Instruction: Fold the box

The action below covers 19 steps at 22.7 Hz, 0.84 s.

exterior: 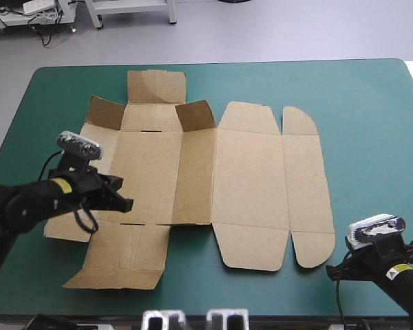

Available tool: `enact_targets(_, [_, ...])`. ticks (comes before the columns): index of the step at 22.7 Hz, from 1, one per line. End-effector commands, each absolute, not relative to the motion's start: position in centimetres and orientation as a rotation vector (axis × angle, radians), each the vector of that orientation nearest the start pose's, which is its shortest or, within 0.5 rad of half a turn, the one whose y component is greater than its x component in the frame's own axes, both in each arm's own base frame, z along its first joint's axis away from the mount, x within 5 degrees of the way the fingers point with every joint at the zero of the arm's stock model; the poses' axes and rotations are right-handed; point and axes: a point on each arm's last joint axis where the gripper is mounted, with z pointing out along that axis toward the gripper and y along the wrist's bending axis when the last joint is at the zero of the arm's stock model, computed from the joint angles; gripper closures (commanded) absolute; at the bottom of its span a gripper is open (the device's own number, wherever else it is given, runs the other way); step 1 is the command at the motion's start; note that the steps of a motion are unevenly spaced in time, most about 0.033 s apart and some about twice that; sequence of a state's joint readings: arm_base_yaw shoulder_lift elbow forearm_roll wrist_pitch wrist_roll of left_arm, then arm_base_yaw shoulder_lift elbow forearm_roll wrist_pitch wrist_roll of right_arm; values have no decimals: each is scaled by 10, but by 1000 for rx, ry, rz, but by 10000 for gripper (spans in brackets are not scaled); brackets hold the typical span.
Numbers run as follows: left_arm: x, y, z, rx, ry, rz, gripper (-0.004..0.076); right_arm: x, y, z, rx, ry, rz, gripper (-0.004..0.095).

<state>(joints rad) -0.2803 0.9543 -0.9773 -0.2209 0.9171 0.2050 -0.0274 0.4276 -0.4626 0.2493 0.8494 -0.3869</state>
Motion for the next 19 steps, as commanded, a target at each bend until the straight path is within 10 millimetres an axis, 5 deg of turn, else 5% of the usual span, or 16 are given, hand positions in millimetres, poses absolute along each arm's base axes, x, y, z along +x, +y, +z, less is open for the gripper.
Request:
enact_targets(1, [205,-67,366,516,2362,-334,707,77,15,281,-316,2179,72,932])
enact_targets(6, [255,-38,339,449,2479,-528,707,77,16,280,-357,2175,70,932])
enact_targets(10, [282,34,313,81,2485,-826,708,77,17,280,-366,2173,75,932])
enact_targets(15, [273,128,289,-390,2425,-816,717,77,17,280,-366,2173,75,932])
enact_targets(19, [259,159,272,-427,2504,-693,645,77,17,280,-366,2173,75,932])
